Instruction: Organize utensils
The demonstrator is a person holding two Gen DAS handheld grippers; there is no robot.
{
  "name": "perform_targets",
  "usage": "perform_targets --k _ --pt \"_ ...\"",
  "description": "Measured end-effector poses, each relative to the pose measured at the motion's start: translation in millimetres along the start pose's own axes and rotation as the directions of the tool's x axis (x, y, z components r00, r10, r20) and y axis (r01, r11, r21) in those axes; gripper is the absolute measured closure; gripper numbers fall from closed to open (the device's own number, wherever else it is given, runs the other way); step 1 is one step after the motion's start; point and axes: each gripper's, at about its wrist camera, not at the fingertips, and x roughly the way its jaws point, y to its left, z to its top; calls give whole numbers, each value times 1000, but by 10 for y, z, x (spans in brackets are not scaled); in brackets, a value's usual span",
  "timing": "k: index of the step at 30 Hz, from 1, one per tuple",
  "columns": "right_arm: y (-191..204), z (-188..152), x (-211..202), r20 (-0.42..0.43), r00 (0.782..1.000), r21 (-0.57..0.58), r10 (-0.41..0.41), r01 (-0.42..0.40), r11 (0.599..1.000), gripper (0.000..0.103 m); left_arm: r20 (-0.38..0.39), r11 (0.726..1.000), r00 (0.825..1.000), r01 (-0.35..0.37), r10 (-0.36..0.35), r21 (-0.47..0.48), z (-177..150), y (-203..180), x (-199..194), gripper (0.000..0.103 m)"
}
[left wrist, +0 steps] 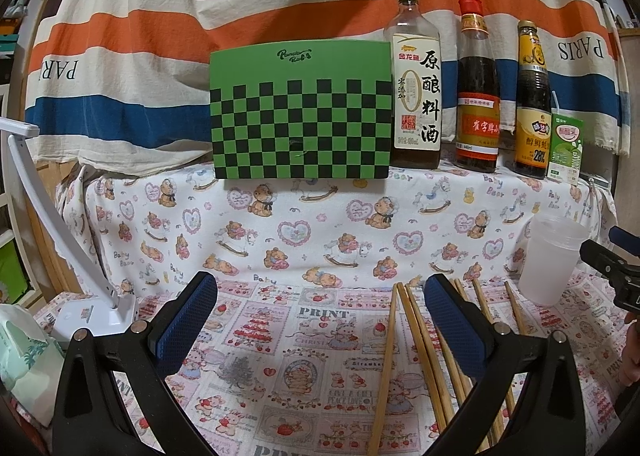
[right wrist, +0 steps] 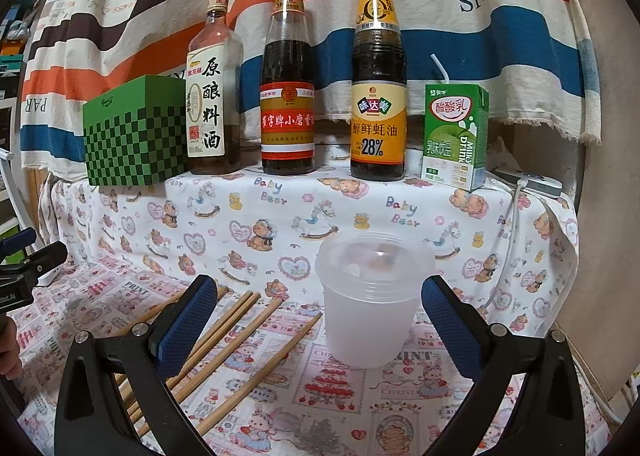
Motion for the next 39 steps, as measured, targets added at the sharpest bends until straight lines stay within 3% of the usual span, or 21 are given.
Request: perform_targets --k 9,23,28,36,39 --pt "-3 9 -4 1 1000 2 -29 29 1000 0 0 1000 1000 4 -4 1 -11 -17 -7 0" --pt "87 5 -131 46 999 -41 4 -2 999 0 2 1000 1000 -9 9 0 -25 1 -10 0" --pt "133 42 -217 78 996 -69 -37 43 997 0 3 1000 1000 -7 7 2 -28 1 -11 0" --pt "91 174 -423 114 993 -28 -32 35 999 1 12 1000 1000 -21 22 -6 -30 -28 -36 0" --pt "70 204 -418 85 996 -5 -25 26 1000 4 46 999 998 -35 36 -27 -33 -13 -125 0"
